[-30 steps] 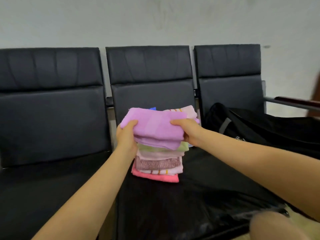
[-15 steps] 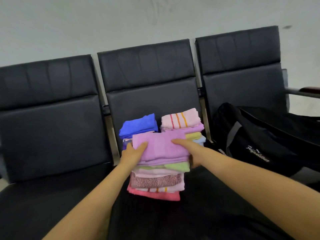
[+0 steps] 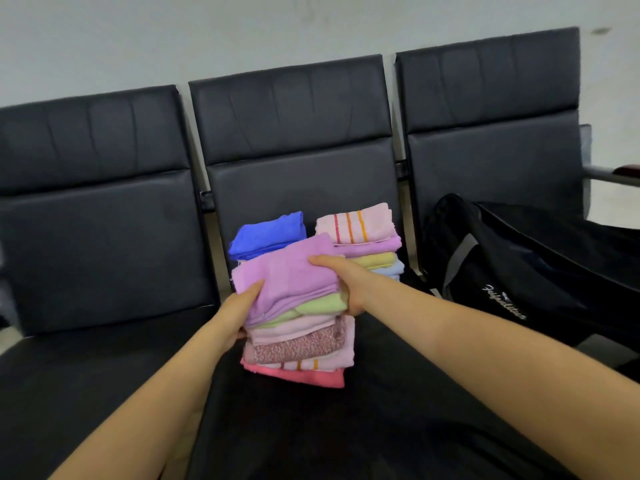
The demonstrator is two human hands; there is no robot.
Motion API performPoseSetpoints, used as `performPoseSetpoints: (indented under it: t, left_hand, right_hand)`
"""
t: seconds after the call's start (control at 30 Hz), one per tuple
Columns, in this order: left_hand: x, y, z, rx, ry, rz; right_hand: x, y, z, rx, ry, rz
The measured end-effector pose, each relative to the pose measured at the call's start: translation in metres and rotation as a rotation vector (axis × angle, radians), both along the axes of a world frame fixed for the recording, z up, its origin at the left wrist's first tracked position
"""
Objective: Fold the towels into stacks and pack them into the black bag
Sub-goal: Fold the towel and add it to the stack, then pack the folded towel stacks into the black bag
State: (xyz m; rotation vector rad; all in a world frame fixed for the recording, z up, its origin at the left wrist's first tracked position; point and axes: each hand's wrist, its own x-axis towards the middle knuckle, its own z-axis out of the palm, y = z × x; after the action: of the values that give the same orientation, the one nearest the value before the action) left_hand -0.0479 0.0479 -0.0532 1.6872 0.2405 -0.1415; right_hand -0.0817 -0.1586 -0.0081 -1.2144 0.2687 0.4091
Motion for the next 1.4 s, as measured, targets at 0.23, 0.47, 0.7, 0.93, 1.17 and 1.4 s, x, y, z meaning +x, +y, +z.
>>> performPoseSetpoints:
  t: [0.23,0.47,0.7,0.93,1.17,1.4]
  left_hand:
    - [0.002,0.005,-0.002,-0.028,0.033,0.0]
    - [0.008,0.015,-0.009,-0.075,0.047,0.01]
    - [0.01,0.028,-0.022,-0.129,0.021,-0.003]
    - [-0.004,0.032,-0.006,-0.125,-0.054,-0.098]
    - [-0.028,0.023,0.037,-0.328,-0.182,-0.089]
    - [-0.04,-0.057,0.064,-0.675,0.026,-0.29]
  right_hand:
    - [-0.002,0.019,0.006,-0.086,-0.125,0.017]
    - [0.0,0.035,0.018,-0.28,-0.146,0.014]
    - [0.015,0.053,0.008,-0.311,-0.206,-0.049]
    - [-0.008,0.044,0.009,-0.132,-0.136,-0.106]
    - [-0.023,0.022,0.07,-0.085,-0.341,-0.121]
    - [-0.063,-0.044,0.108,0.033,-0.368,-0.217]
